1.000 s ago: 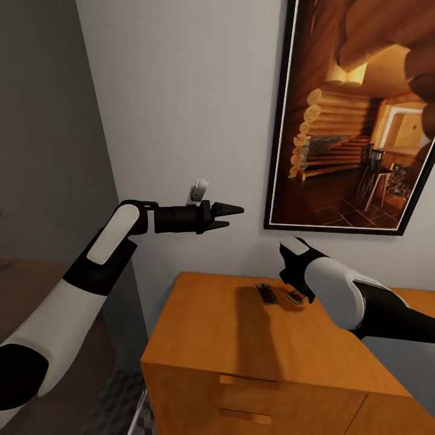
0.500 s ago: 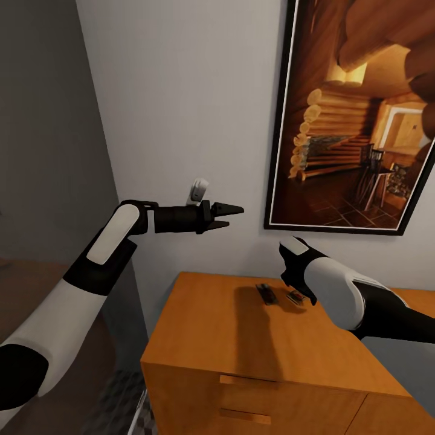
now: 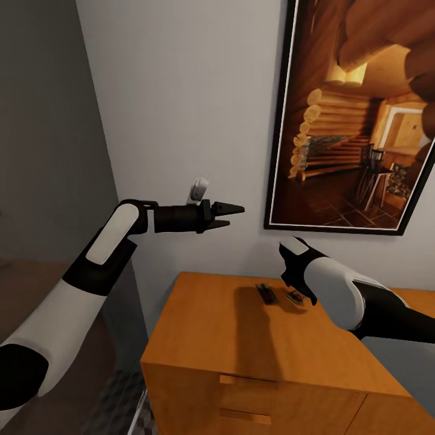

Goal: Take the four mousetraps from the cabinet in the bathroom and place them on the bathroom floor. Make sure all four end up on the same floor surface, and ensure that at least two of them are either under or directly next to the same bathroom sink.

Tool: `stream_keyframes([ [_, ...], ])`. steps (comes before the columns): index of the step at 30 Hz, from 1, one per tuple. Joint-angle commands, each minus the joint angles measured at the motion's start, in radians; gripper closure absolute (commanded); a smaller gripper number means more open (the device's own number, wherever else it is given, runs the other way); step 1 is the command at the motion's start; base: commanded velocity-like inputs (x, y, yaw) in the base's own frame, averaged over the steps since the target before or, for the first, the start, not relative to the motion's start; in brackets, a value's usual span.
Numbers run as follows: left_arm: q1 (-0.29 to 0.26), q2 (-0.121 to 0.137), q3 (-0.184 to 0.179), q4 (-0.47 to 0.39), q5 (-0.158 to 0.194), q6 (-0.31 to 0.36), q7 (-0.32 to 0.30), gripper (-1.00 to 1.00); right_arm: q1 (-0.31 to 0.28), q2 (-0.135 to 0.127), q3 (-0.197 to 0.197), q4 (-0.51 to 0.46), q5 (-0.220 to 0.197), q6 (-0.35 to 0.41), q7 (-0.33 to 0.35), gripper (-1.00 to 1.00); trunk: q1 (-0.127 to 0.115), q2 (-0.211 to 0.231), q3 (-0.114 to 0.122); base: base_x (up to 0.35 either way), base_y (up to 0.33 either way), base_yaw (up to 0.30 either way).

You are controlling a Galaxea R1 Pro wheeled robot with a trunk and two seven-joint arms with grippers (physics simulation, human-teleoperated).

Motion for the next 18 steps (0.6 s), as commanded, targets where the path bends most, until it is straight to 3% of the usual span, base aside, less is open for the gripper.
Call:
stream_keyframes([
  [1,-0.001,0.001,-0.001,-0.002,0.006,0.001,0.004,-1.0,0.0,0.0,-0.008,-0.002,0.007,0.01,-0.005,-1.0,0.0,-0.001,-0.001,0.0,0.0,0.0],
  [18,-0.001,0.001,-0.001,-0.007,0.006,0.001,0.005,-1.0,0.0,0.0,-0.008,-0.002,0.007,0.01,-0.004,-1.0,0.0,-0.001,-0.001,0.002,0.028,0.0],
])
